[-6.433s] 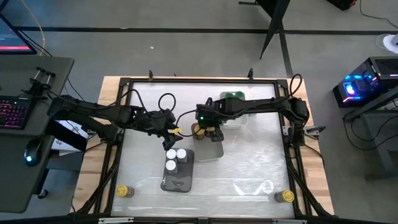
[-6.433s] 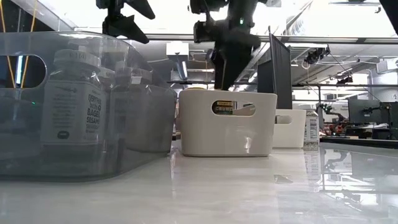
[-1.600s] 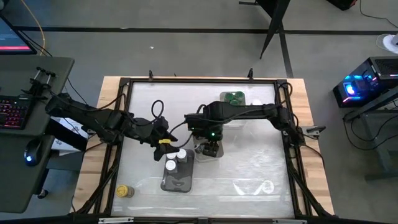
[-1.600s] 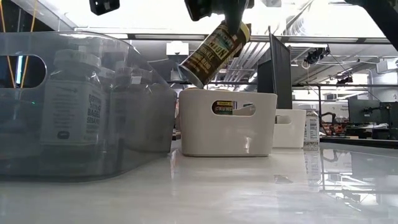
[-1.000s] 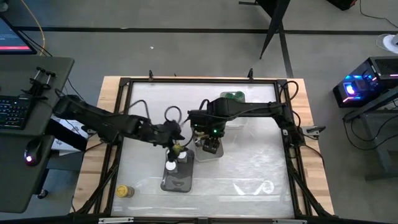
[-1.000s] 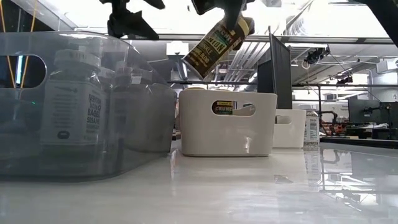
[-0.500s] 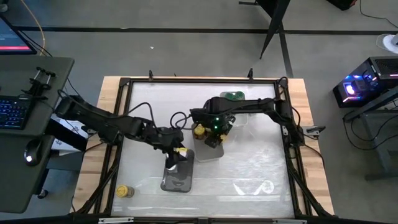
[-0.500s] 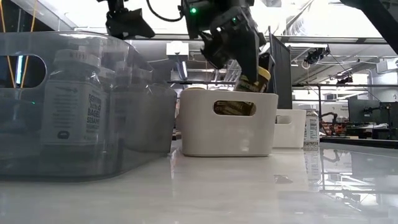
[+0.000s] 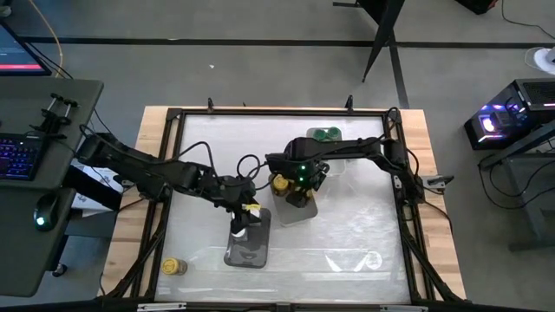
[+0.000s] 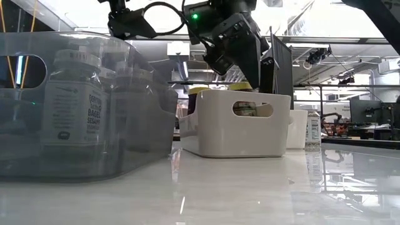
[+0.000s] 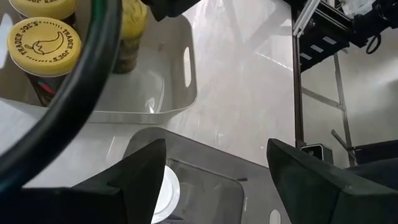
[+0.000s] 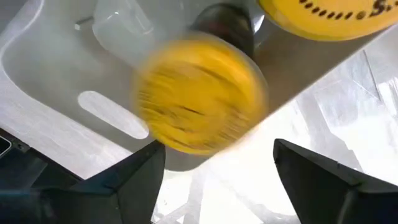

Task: Sort spices by type
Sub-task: Put the yellow seasoning bottle into the gray bin

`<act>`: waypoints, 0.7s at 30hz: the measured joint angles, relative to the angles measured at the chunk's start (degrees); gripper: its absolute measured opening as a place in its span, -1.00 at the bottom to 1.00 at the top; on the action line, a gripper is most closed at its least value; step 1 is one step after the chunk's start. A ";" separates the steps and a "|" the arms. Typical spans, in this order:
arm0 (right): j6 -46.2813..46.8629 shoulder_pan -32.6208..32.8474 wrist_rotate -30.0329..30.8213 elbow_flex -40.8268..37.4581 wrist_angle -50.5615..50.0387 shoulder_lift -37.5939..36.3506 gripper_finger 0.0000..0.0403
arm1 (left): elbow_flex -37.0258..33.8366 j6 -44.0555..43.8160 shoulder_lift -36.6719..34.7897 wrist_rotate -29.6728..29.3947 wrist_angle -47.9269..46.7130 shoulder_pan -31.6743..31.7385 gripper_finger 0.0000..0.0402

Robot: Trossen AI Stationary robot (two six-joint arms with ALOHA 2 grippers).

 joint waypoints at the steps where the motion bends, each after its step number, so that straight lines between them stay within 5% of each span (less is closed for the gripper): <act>1: -0.01 0.00 -0.01 0.00 0.03 0.00 0.49 | 0.00 0.01 0.00 -0.06 -0.02 0.00 0.33; 15: -6.51 0.09 -0.88 0.02 -3.11 -2.91 0.52 | 0.00 1.87 -2.96 2.06 -5.26 0.28 0.33; 21: -5.29 0.19 8.24 0.07 -2.22 -11.91 0.52 | 0.00 -2.33 -11.22 -2.34 -10.97 1.09 0.33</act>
